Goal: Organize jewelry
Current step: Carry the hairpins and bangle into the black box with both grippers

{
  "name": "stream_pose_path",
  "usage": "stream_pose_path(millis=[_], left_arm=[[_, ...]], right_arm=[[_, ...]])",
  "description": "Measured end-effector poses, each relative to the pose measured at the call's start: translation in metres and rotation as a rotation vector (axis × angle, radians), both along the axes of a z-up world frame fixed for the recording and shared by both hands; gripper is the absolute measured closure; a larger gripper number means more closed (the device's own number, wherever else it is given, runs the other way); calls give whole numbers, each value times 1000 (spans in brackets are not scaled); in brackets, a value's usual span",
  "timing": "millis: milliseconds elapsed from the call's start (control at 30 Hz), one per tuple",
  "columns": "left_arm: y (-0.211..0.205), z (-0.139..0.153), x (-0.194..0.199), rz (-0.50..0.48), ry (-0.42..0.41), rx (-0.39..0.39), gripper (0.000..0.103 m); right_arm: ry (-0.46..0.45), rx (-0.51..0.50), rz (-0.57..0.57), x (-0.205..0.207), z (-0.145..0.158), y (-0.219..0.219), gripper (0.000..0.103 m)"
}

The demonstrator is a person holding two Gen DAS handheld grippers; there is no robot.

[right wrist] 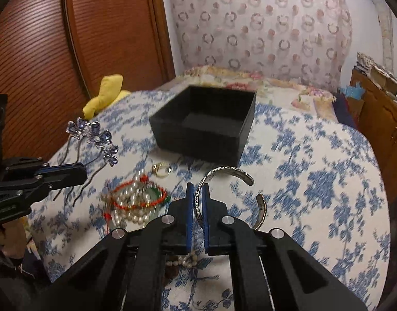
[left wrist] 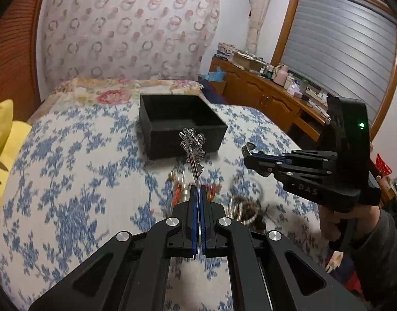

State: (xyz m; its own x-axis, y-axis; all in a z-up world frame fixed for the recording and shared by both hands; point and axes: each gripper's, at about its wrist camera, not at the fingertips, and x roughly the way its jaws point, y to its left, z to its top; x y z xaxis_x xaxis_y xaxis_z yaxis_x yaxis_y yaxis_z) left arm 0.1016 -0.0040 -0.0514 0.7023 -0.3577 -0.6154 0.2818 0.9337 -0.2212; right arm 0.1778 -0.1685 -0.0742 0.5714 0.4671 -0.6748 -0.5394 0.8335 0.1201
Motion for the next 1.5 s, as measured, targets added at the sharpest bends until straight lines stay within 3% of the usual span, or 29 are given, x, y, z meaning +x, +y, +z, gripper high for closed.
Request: stream_pose_path(millis=[233,500,1033,1067,1100,1167,1500], left_arm=[[-2,18,43,-9,-26,12,102],[-1,17,98,-8,-10,11,102],[-8,2,157,-16,69,5,102],[-7,3,157,-8,64,10,94],[-7,4,158,-4,63,12,75],[-4,10,154,6,34,23,65],[30,18,136,84,-8,72,62]], right_arm=[[-55,10,-27,22,22,-5,96],[-109,10,-29,55,38,1,96],[-87,-31,-20,97,26,23,96],[-87,-32,-18,98,26,24,96],[-90,-34,-11,100,27,26,96],[-96,-36,1,102,29,29,96],[-78,-59,62,110,19,53,96]])
